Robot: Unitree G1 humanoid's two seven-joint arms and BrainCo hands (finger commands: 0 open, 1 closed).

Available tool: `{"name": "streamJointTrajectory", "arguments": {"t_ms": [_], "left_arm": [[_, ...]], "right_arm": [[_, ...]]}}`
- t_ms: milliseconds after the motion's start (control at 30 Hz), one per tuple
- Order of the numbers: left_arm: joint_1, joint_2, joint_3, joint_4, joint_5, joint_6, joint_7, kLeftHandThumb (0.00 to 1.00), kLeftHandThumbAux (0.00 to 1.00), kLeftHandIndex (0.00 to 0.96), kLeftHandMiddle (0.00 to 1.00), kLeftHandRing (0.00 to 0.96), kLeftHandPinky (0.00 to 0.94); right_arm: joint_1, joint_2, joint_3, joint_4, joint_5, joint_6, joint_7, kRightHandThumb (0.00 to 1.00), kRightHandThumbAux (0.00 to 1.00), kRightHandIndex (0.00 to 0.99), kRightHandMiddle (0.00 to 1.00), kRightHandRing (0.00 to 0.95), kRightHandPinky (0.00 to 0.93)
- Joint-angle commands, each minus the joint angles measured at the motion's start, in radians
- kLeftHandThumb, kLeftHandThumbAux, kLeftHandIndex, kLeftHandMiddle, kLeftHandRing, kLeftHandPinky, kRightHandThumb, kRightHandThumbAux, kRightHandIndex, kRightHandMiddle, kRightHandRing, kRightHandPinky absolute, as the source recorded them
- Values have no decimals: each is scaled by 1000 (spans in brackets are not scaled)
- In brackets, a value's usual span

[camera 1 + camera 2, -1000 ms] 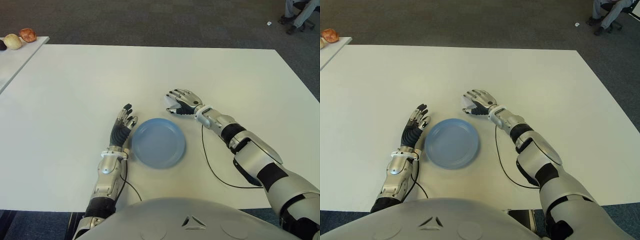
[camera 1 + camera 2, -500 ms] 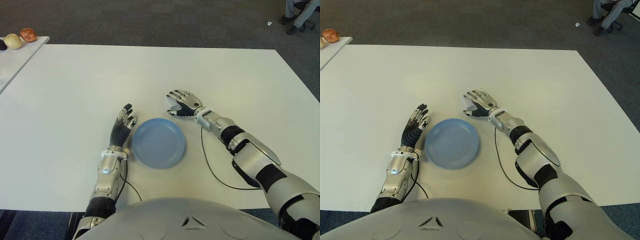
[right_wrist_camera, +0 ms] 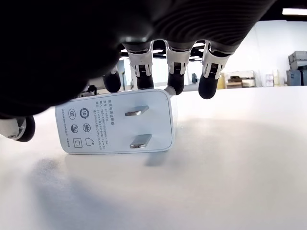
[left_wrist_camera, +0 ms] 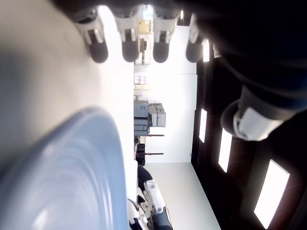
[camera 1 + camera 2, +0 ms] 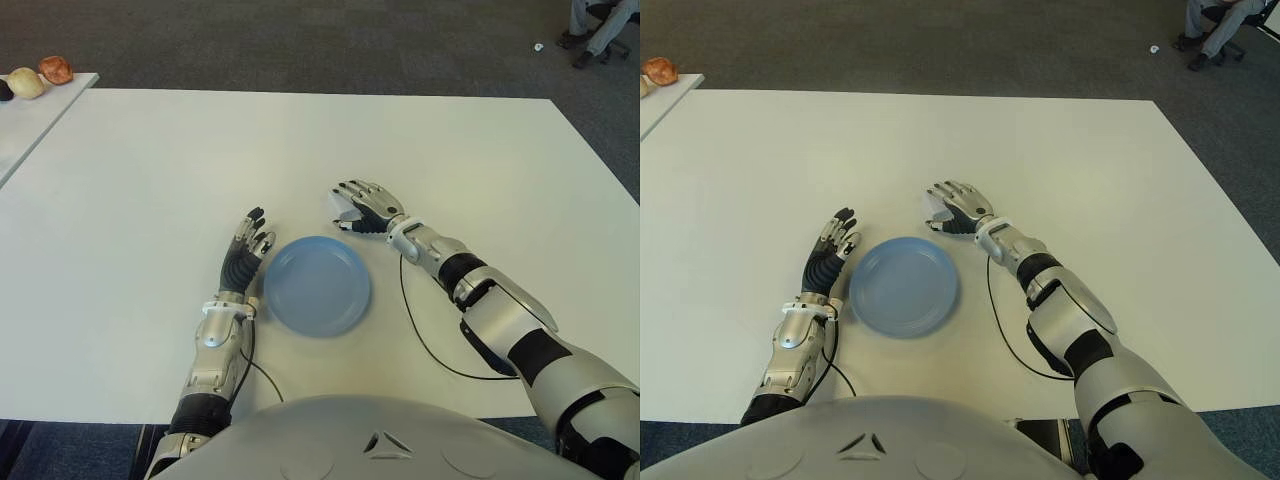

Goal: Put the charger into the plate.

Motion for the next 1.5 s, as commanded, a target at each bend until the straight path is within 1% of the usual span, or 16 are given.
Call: {"name": "streamJointTrajectory", "arguments": {"t_ms": [33, 467, 667, 1033, 1267, 1400, 1500], "left_arm": [[41, 3, 0, 66, -3, 52, -18, 0, 492, 75, 44, 16, 12], [40, 4, 2, 68, -2, 52, -21, 0, 501, 75, 44, 15, 10], [39, 2, 6, 70, -7, 51, -22, 0, 508, 83, 53, 21, 14], [38, 3, 5, 77, -8, 42, -21, 0, 515, 84, 58, 25, 18], [38, 5, 6, 74, -8, 41, -20, 0, 517, 88, 59, 27, 22], [38, 5, 7, 74, -9, 39, -21, 0, 520, 94, 63, 30, 23], [41, 6, 7, 71, -11, 37, -23, 0, 524, 95, 64, 31, 25]], "right_arm": [[32, 3, 5, 20, -7, -5, 20, 312, 236, 0, 0, 0, 2], [25, 2, 2, 22, -11, -14, 23, 290, 259, 0, 0, 0, 16], [19, -1, 4, 25, -16, -13, 21, 268, 268, 0, 0, 0, 54], [16, -1, 8, 23, -30, -3, -30, 280, 264, 0, 9, 24, 111], [18, 11, -9, 16, -18, 10, -53, 297, 242, 0, 2, 6, 58], [19, 22, -28, 17, 0, 18, -45, 307, 229, 0, 0, 1, 18], [19, 34, -43, 18, 14, 25, -30, 309, 222, 0, 0, 0, 6]]}}
